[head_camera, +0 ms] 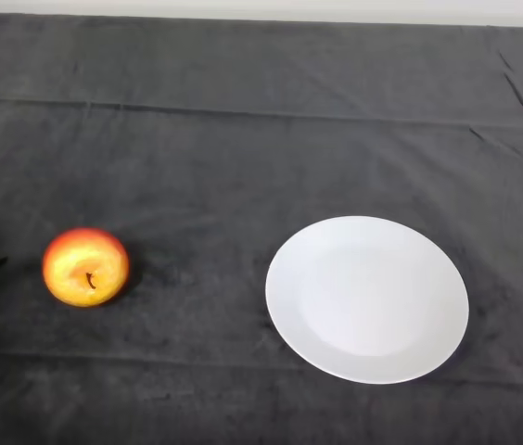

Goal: Move the apple to the plate

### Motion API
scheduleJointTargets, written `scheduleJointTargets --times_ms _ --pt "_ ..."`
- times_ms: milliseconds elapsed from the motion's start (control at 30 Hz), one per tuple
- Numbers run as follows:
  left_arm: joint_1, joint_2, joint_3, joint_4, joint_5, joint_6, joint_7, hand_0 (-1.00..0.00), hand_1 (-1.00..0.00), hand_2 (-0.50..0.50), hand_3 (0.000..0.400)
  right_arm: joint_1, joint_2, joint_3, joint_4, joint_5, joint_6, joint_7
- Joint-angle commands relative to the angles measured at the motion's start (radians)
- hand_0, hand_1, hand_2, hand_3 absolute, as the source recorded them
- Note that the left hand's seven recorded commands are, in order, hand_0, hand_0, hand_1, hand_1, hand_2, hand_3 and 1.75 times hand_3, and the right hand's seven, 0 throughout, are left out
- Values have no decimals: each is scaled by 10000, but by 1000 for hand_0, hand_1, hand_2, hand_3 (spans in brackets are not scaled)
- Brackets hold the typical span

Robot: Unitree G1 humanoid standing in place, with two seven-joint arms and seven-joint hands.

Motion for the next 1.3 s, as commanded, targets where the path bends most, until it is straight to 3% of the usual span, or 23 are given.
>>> scheduleJointTargets --times_ms 33,300,767,1000,1300 --pt "192 -84 -218 -466 247 203 -140 0 0 0 0 13 -283 -178 186 52 -7 75" --pt "622 -469 -715 -1824 619 795 -260 0 0 0 0 23 -266 -174 151 52 -10 58" --pt "944 -1270 -1626 -3163 986 1842 -626 0 0 0 0 44 -235 -168 83 53 -14 23" --pt "1245 -1138 -1795 -4332 857 2647 -1207 0 0 0 0 55 -220 -165 48 56 -15 4" --pt "2180 -674 -1725 -7179 916 4144 -1678 0 0 0 0 71 -195 -161 -6 60 -16 -25"
